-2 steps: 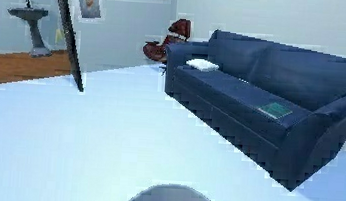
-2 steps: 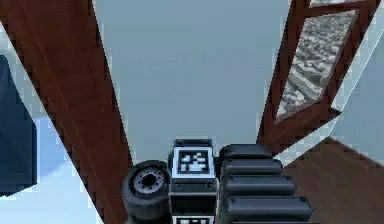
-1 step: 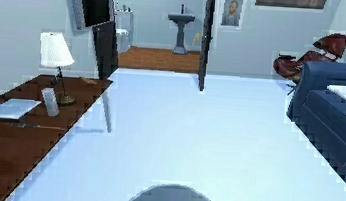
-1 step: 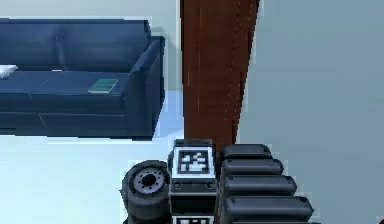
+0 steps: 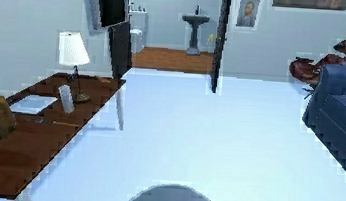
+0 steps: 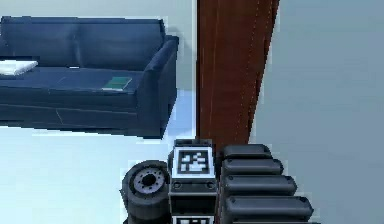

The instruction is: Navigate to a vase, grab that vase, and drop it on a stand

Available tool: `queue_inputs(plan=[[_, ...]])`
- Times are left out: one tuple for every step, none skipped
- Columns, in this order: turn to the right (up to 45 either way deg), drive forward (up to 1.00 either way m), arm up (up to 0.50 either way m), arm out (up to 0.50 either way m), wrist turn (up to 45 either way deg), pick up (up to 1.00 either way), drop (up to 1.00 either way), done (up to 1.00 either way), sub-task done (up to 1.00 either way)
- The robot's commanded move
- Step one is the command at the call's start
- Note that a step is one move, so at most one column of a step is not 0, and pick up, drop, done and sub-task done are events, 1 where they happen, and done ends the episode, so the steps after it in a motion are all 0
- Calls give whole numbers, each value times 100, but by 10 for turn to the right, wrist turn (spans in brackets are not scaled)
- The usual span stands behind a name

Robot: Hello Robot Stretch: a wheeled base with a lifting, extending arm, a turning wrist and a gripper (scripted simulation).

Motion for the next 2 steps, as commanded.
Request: queue_inputs(plan=[[0,100,0,0,0,0,0,0,0],[0,100,0,0,0,0,0,0,0]])
